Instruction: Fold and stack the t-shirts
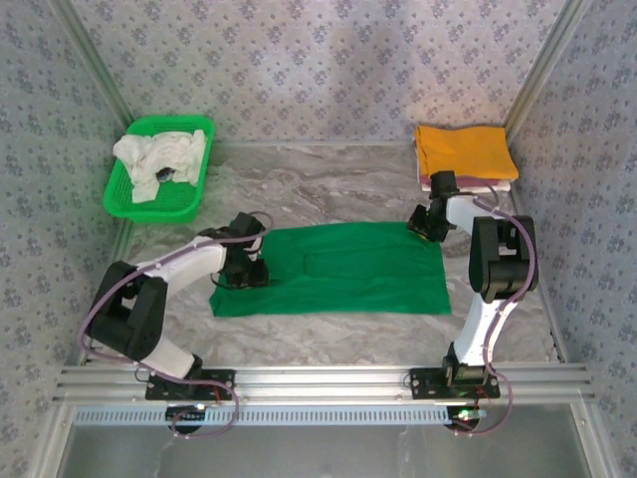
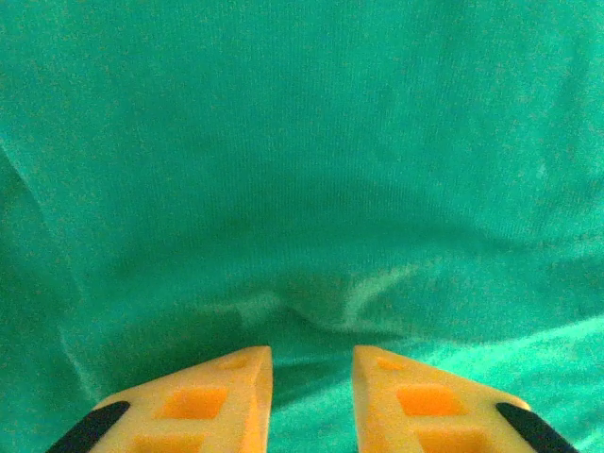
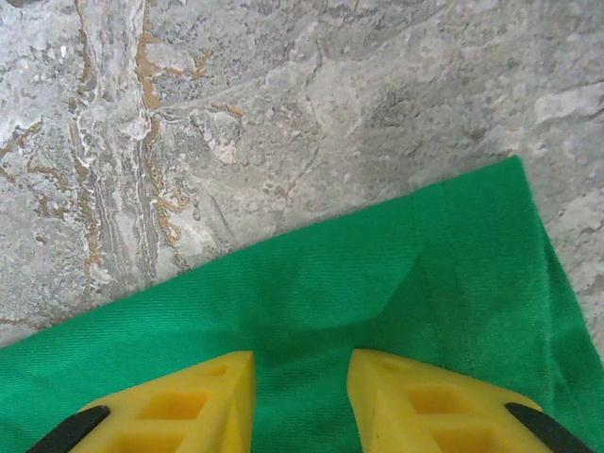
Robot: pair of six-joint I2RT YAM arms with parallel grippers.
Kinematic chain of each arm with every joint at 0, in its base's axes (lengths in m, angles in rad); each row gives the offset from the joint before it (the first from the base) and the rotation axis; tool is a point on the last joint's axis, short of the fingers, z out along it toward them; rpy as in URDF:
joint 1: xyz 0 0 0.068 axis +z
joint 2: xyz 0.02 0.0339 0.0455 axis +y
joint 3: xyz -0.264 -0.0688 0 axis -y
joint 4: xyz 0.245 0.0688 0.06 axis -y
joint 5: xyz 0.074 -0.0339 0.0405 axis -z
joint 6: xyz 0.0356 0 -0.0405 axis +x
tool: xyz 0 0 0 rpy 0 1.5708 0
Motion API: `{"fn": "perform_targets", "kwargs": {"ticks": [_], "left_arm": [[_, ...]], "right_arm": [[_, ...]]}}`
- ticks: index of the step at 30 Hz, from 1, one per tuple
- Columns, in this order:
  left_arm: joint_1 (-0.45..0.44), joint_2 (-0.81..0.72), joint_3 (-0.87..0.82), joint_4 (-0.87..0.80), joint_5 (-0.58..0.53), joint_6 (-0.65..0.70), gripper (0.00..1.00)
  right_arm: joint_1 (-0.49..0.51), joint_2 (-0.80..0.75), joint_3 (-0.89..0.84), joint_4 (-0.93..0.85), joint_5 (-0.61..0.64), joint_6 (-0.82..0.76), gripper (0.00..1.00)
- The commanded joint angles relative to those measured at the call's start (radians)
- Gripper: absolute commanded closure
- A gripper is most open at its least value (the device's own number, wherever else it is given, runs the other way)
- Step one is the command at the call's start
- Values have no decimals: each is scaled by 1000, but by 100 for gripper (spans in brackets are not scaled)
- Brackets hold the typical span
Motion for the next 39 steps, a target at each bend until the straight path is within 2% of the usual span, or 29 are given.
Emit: {"fn": "perform_targets", "kwargs": {"ticks": [1,3,6,9,13,18,23,30,35,39], "left_arm": [[-12,-56,-27,-27,1,-70,74],[-9,-98,-16,-18,-6,-81,75],[15,-146,55,-20,1,-85,84],[41,-153,132,10,17,-81,83],[80,-79,206,72,8,-51,83],[100,96,269,126,27,-19,87],[91,178,272,157,36,-4,86],[97,177,198,177,1,-2,85],[97,173,124,204,-7,-21,85],[98,179,89,208,-26,-20,85]], "right_arm": [[-6,63,-13,-72,53,9,64],[-5,57,-13,-78,54,6,64],[4,10,-14,-101,59,-3,63],[14,-53,-13,-132,89,-12,61],[29,-96,45,-201,154,-37,61],[59,-98,72,-275,229,-44,62],[51,-89,53,-304,180,-38,63],[16,-89,3,-247,84,-43,61],[12,-66,3,-218,76,-40,61],[10,-43,4,-200,77,-38,66]]}}
